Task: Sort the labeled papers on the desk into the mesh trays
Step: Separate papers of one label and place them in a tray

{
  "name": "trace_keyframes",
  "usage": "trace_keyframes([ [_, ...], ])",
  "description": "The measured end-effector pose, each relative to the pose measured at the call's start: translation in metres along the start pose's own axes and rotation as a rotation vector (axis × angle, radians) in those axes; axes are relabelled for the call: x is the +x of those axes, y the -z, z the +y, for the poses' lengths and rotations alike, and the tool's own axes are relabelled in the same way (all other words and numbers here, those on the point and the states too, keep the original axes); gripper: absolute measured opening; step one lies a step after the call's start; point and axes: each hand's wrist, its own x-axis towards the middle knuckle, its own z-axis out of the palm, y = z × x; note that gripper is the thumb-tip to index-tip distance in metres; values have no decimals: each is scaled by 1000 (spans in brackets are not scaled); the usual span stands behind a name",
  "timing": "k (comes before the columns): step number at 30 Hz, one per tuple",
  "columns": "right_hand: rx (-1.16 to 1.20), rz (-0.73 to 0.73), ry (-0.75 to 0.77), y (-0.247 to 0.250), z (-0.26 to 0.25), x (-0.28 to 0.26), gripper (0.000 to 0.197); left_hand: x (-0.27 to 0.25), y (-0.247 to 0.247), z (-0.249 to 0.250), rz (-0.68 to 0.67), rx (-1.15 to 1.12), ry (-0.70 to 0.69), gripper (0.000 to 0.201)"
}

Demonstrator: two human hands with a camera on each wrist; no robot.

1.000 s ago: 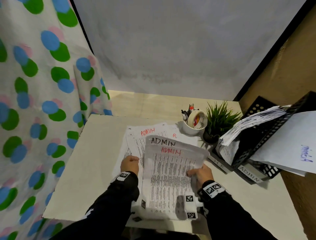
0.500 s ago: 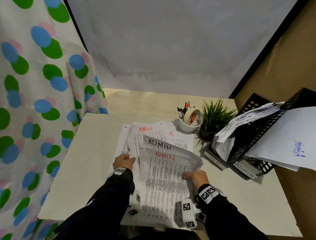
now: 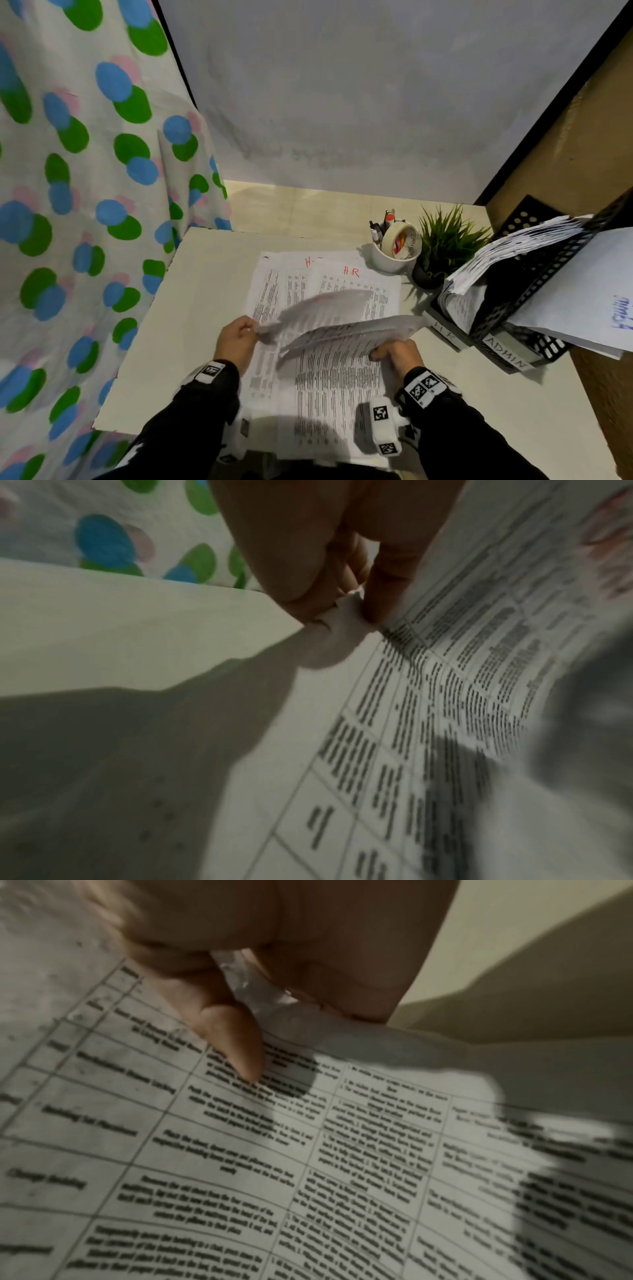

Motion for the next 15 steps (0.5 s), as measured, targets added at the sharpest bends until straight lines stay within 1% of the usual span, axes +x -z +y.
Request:
trace_keyframes([
  [1, 58, 13, 6, -3, 2, 3, 26, -2, -10, 2, -52, -43, -5, 29],
  [3, 75, 54, -3, -4, 2, 10, 20, -11, -25, 12, -139, -177, 20, 35],
  [4, 31, 66, -7, -2, -3, 11, 15, -18, -30, 22, -185, -234, 37, 30],
  [5, -13, 73, 6, 1, -9, 14, 15, -26, -33, 34, -230, -290, 43, 23],
  [7, -26, 89, 94, 6, -26, 16, 22, -38, -34, 56, -313, -412, 30, 33],
  [9, -1, 118, 215, 9, -46, 15, 42, -48, -34, 77, -389, -561, -22, 35],
  [10, 22, 118, 282, 10, -56, 11, 50, -54, -33, 89, -411, -584, -64, 41],
  [11, 58, 112, 340, 11, -63, 10, 53, -57, -33, 96, -420, -581, -103, 56],
  [12, 95, 90, 381, 12, -72, 5, 51, -62, -34, 106, -422, -564, -147, 75],
  [13, 130, 72, 408, 12, -80, -1, 45, -68, -34, 116, -427, -558, -191, 90],
  [14, 146, 61, 431, 12, -88, -10, 36, -74, -36, 123, -426, -552, -239, 91],
  [15, 156, 54, 455, 12, -95, -19, 29, -82, -38, 131, -410, -539, -276, 80],
])
